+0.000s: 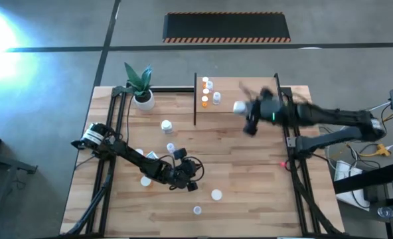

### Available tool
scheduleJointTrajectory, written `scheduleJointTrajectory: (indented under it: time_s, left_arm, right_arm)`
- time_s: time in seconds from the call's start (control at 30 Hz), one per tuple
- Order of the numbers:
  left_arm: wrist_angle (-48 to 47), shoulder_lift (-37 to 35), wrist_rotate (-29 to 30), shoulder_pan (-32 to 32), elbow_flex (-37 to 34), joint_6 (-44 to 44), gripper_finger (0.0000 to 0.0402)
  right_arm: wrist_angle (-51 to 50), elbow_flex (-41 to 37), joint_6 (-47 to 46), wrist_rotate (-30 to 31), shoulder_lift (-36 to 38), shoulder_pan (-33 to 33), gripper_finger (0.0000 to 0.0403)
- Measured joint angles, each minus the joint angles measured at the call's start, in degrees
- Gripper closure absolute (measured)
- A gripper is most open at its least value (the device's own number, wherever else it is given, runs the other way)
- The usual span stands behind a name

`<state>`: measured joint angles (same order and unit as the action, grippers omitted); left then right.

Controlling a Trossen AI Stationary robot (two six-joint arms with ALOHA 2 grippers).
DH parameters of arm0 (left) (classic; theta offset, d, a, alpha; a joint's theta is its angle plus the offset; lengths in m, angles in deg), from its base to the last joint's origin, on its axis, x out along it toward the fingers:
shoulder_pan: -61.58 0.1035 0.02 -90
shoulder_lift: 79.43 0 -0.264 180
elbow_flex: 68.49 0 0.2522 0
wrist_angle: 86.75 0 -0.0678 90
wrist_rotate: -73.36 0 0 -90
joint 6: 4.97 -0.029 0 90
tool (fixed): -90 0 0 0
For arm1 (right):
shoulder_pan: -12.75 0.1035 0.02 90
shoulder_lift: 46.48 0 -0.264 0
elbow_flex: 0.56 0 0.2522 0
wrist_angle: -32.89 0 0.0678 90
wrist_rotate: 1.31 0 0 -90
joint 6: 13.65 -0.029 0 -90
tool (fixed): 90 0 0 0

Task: Pick and place medicine bottles onto shelf by color
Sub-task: Put the white pill bottle on the shelf

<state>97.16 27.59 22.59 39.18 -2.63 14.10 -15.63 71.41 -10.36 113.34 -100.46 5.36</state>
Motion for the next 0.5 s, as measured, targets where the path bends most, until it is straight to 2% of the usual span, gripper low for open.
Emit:
scheduleJointTrajectory:
  time_s: [0.1, 0.2, 0.27, 0.33, 0.4, 0.5]
  left_arm:
    - [0.0, 0.0, 0.0, 0.2, 0.0, 0.0, 0.0398]
    - [0.1, 0.0, 0.0, 0.3, 0.0, 0.0, 0.0398]
    - [0.3, 0.0, 0.0, 0.3, 0.0, 0.0, 0.0398]
    - [0.6, 0.0, 0.0, 0.3, 0.0, 0.0, 0.0398]
    - [1.2, 0.0, 0.0, 0.3, 0.0, 0.0, 0.0398]
    - [1.4, 0.0, 0.1, 0.3, 0.0, 0.0, 0.0398]
  right_arm:
    - [3.3, 0.8, 7.6, -13.4, -1.0, -16.3, 0.0265]
    - [7.1, 1.5, 11.5, -30.9, -4.6, -31.3, 0.0266]
    - [8.8, 2.5, 13.1, -42.7, -8.2, -39.1, 0.0266]
    - [9.1, 4.1, 14.6, -51.6, -11.9, -44.5, 0.0266]
    - [8.8, 6.3, 16.0, -57.0, -15.6, -48.2, 0.0266]
    - [5.9, 10.3, 19.0, -59.7, -20.1, -51.5, 0.0266]
